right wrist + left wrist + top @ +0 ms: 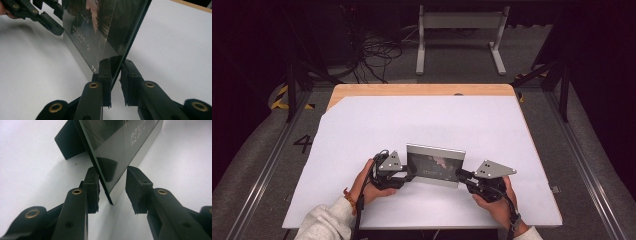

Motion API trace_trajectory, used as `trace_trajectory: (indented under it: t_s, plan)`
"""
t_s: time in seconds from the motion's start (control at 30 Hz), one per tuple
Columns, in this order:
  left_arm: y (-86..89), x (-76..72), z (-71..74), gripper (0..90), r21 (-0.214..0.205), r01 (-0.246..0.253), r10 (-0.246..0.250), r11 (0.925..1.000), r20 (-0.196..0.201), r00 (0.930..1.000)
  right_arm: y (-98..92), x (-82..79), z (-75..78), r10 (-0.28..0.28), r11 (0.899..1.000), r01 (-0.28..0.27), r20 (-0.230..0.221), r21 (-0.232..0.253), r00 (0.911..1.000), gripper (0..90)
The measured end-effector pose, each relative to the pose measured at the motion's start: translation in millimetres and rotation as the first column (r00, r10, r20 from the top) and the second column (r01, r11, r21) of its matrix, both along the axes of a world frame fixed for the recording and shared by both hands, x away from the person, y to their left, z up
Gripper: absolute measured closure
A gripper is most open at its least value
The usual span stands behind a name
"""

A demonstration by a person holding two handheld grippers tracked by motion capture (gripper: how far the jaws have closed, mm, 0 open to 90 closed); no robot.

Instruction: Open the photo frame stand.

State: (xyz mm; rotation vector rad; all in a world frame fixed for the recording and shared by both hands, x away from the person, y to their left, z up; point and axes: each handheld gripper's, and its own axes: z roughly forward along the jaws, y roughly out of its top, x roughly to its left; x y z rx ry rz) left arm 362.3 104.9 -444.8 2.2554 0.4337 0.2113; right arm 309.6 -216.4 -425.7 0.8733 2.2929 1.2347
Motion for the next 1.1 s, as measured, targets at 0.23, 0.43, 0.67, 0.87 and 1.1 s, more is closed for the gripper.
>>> trace_trajectory:
  t_s: [0.23,0.43,0.67,0.87,1.1]
  plan:
    - [1.0,-6.9,-0.4,67.3,0.02,-0.014,0.013,0.9997,0.027,0.9996,-0.1,3.3,-1.0,0.012,1.0,-0.012,0.009,-0.001,0.9999,77.9]
    - [0.4,-8.0,-2.2,67.9,0.009,-0.024,0.024,0.9997,0.027,0.9993,-4.5,3.8,-7.8,0.0,1.0,0.0,-0.029,-0.005,0.9996,74.1]
    - [-0.9,-8.4,-5.6,71.2,0.016,-0.012,0.011,0.9998,0.018,0.9998,-1.4,5.9,-12.1,0.01,1.0,-0.011,-0.047,-0.02,0.9988,78.0]
    - [-2.9,-9.8,-7.1,72.8,0.031,0.001,-0.002,0.9995,0.02,0.9998,-2.3,10.6,-12.9,-0.004,1.0,0.004,-0.039,-0.016,0.9992,77.2]
    - [-4.6,-11.6,-9.3,72.5,0.028,-0.016,0.015,0.9995,0.018,0.9997,-0.7,13.6,-13.3,-0.012,1.0,0.012,-0.034,-0.018,0.9994,76.1]
